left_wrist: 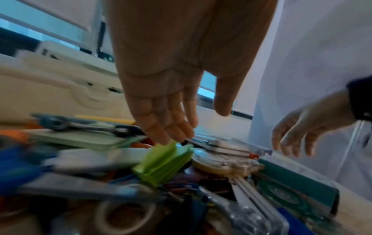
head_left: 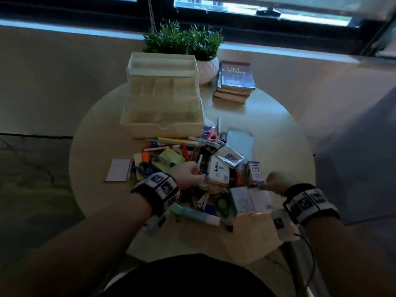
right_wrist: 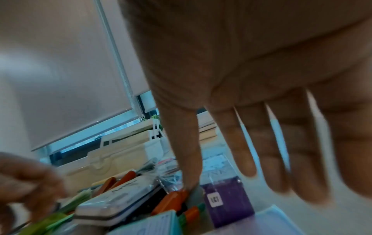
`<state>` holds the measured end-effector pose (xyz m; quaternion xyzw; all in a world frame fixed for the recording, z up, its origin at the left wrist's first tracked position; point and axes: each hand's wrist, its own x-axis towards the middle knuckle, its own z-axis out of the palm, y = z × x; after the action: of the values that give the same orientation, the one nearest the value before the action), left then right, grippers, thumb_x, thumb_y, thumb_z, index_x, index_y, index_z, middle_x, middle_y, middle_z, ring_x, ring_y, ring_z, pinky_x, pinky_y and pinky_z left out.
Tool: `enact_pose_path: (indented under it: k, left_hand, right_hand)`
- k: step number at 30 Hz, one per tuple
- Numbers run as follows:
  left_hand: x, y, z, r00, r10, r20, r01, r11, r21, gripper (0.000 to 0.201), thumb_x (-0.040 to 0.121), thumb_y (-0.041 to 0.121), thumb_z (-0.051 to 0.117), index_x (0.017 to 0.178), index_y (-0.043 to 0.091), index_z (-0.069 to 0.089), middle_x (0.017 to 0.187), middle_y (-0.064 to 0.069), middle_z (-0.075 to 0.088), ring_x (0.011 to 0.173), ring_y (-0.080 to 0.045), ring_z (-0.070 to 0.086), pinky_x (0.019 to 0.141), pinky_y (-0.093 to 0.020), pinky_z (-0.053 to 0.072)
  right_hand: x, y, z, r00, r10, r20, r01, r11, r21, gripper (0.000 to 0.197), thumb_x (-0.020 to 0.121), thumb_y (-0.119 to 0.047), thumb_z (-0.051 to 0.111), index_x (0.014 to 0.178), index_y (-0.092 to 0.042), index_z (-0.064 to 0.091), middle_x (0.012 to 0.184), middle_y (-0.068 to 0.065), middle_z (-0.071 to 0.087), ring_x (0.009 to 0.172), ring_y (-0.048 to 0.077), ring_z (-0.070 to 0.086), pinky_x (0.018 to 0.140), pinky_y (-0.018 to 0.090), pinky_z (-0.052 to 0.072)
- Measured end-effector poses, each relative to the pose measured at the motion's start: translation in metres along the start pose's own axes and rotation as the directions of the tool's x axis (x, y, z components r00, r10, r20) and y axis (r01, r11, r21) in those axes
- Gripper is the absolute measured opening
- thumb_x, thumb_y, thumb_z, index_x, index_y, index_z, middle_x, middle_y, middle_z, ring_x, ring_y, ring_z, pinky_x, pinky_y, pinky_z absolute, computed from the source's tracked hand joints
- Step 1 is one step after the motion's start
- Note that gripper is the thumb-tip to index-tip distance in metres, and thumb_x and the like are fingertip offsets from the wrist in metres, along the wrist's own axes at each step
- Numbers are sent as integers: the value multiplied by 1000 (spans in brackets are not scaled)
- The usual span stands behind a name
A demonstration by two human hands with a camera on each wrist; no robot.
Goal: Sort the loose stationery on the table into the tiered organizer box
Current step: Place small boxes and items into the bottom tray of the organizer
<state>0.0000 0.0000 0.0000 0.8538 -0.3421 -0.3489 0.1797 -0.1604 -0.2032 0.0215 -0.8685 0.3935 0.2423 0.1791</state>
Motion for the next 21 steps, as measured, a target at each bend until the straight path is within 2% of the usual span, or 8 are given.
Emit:
enact_pose_path:
  k: [2,4,5,7,9,12,16,21]
  left_hand:
    - [18,17,9,998,-31,-50,32,999,37,47,88,44,55,118,9,51,120,-11,59,108,-26,56,81,-31,43]
    - [32,34,20,997,-43,-70,50,995,89,59,84,53,56,119,7,48,120,-12,58,109,-28,56,80,-32,43]
    - [39,38,27,996,-56,-76,65,991,117,67,81,57,56,122,6,45,122,-13,56,111,-29,55,83,-33,44]
    - [50,43,39,990,-108,-95,119,985,127,81,75,62,59,130,7,37,127,-13,53,114,-31,54,91,-36,46]
    - [55,47,45,983,-143,-119,156,982,109,85,72,61,63,131,7,32,125,-14,54,113,-32,55,93,-39,48]
    - [58,52,41,973,-166,-161,171,985,16,64,81,47,60,123,4,37,117,-13,58,106,-32,58,89,-39,48]
    - [56,45,19,984,-112,-137,108,993,-36,31,85,37,60,94,8,56,94,-9,62,84,-25,60,66,-30,43]
    - [33,19,-16,984,-87,-155,53,976,-210,16,83,22,58,92,9,56,90,-11,63,87,-28,62,71,-35,48]
  right_hand:
    - [-1,-6,8,985,-4,174,-12,996,89,20,85,-32,64,85,-14,54,75,1,53,64,13,51,45,16,38]
    - [-2,-15,25,972,-102,210,77,989,126,27,82,-32,67,100,-20,51,97,0,57,72,11,52,46,9,41]
    - [0,-18,37,970,-167,179,151,984,100,46,78,-37,70,115,-18,50,114,1,56,87,14,55,60,9,48]
    - [5,-22,54,976,-191,103,193,981,-8,68,72,-46,72,126,-15,44,126,4,54,112,21,54,93,26,46]
    - [8,-23,64,988,-149,32,151,987,-58,63,71,-52,69,118,-19,44,120,5,59,111,23,55,99,33,42]
    - [8,-23,66,995,-99,16,98,994,58,62,63,-57,69,110,-25,44,112,4,60,102,20,55,92,33,48]
    - [2,-15,52,990,-131,53,110,950,291,64,68,-37,75,119,-17,43,111,6,61,101,20,59,86,31,52]
    - [-16,-19,18,964,-267,21,231,870,435,26,74,-20,74,76,-26,49,76,-10,56,68,3,54,61,21,45]
